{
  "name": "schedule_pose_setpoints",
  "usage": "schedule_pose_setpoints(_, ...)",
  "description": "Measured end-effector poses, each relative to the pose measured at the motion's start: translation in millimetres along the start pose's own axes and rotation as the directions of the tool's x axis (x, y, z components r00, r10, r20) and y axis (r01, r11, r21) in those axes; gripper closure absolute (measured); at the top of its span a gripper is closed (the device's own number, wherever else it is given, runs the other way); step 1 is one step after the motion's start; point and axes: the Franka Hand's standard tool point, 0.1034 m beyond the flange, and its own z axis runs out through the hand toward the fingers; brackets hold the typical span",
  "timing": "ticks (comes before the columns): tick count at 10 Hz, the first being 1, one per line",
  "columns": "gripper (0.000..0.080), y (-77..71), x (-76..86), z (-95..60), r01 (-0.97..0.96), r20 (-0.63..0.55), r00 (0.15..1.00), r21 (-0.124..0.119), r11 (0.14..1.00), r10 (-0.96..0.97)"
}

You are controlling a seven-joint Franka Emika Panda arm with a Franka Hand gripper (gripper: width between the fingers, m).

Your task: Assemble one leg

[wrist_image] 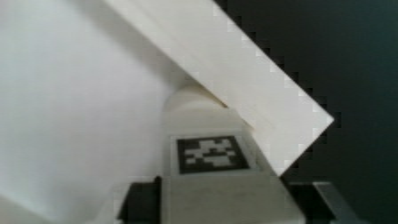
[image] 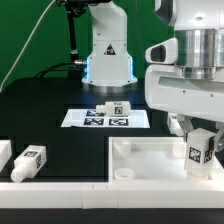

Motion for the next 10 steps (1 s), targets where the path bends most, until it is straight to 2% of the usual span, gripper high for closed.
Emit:
schedule_pose_setpoints(2, 0.0505, -1.2, -1.3, 0.7, -0.333, 0.052, 0.942, 0.021, 0.943, 0.331)
schedule_pose_setpoints(4, 0.0505, -2.1, -0.4, 0.4, -0.559, 0.104, 0.826, 0.027, 0.829, 0.554)
schedule_pose_setpoints(5, 0.0505, -3.4, -0.9, -1.9, -0.605, 0.111, 0.793, 0.018, 0.796, 0.600)
schedule_pose_setpoints(7, 0.0505, -2.6, -1.1, -0.3, -0.591, 0.109, 0.803, 0.018, 0.807, 0.586)
schedule_pose_setpoints(8, 0.0281, -2.4, -1.0, -0.1, -0.582, 0.108, 0.809, 0.019, 0.813, 0.577)
schedule_pose_setpoints(9, 0.0281, 0.6, 1.6, 0.8, -0.435, 0.103, 0.897, 0.029, 0.900, 0.430)
schedule_pose_setpoints(10, 0.0190, 3.7, 5.5, 1.0, -0.235, 0.098, 0.968, 0.044, 0.971, 0.230)
